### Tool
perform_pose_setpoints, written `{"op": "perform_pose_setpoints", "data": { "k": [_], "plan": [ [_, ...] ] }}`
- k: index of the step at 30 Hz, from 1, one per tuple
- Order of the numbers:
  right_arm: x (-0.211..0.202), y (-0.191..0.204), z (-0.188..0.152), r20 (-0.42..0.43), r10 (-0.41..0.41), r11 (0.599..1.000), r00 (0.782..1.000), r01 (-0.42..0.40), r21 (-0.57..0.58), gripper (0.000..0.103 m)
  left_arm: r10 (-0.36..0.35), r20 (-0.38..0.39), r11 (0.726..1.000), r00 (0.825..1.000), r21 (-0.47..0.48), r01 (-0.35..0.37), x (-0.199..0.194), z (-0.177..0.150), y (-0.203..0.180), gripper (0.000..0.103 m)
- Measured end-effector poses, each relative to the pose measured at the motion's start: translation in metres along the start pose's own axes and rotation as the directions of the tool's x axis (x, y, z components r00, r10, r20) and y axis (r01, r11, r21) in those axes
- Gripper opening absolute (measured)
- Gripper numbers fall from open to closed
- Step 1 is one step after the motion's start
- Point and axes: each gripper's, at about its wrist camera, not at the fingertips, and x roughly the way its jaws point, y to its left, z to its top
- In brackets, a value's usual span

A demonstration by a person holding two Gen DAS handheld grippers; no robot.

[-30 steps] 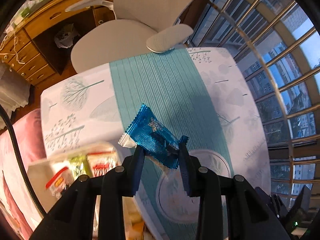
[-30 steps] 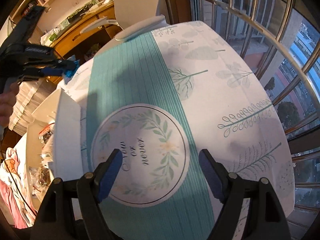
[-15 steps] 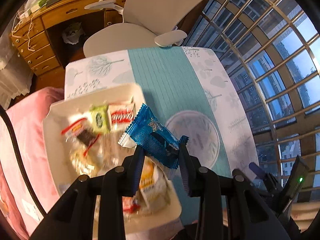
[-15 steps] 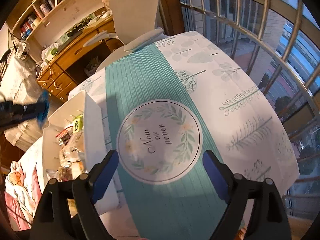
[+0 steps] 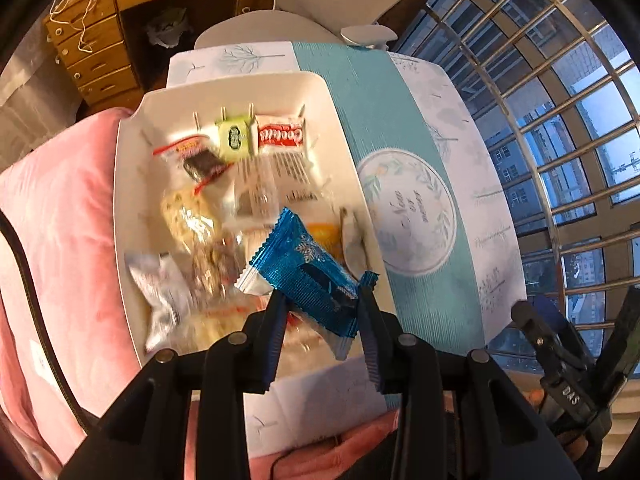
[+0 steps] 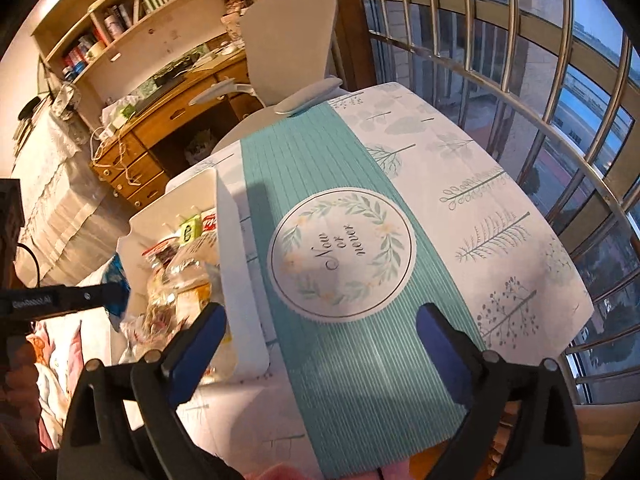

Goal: Organize snacks

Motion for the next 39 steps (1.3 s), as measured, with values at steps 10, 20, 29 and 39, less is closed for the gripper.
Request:
{"op": "perform_pose_setpoints", "data": {
  "k": [10,20,29,39],
  "plan": [
    [-0.028,-0.005,0.016,-0.023,0.1,0.971,0.995,-0.102,-0.215,0.1,0.067,0.125,0.991,0.99,-0.12,-0.052,-0.023,-0.034,-0.033,0.07],
    [-0.068,-0.057,0.03,-0.09,0.12,0.884,0.989,-0.148,-0.444,0.102,0.093,0.232,0.953,0.968,-0.302,-0.019,-0.013,-0.086,-0.121,0.078],
    [-0.095,-0.115,0.041,-0.177,0.185,0.904,0.967,-0.238,-0.355,0.102,0.2,0.261,0.942,0.944,-0.318,-0.112,-0.023,-0.113,-0.203,0.087],
    [-0.124,-0.152,0.027,-0.114,0.158,0.934,0.981,-0.186,-0.307,0.102,0.298,0.313,0.942,0.902,-0.247,-0.226,-0.04,-0.124,-0.264,0.102]
  ]
}}
